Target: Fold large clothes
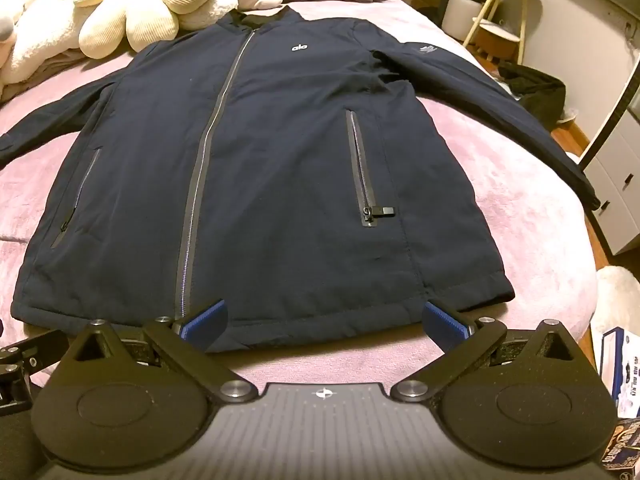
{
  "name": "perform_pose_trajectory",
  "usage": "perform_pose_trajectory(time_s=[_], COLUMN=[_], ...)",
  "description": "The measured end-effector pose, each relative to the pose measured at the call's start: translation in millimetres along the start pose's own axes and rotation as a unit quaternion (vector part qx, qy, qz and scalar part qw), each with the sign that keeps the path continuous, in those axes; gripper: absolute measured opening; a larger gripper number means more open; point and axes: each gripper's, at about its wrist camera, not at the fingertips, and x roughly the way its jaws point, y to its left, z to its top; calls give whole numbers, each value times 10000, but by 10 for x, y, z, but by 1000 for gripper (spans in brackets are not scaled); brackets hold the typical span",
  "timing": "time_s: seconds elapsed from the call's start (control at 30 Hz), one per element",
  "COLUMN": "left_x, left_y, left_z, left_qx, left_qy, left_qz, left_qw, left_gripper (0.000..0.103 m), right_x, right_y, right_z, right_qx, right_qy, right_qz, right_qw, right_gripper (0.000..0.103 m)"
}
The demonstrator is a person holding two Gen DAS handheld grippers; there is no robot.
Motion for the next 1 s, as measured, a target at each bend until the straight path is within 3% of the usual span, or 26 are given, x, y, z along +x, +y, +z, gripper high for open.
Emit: perform_pose_trajectory(time_s=[1.0], left_x=[9], left_y=[-26], left_z=[-14], left_qx=[17], left_qy=[10], left_qz=[-32], left_qw=[10000], left_gripper=[103], right_x=[-14], right_y=[-19], right_z=[8], right_qx=[22], right_qy=[15], right_qz=[-23], right_qw=[10000], right_gripper=[103])
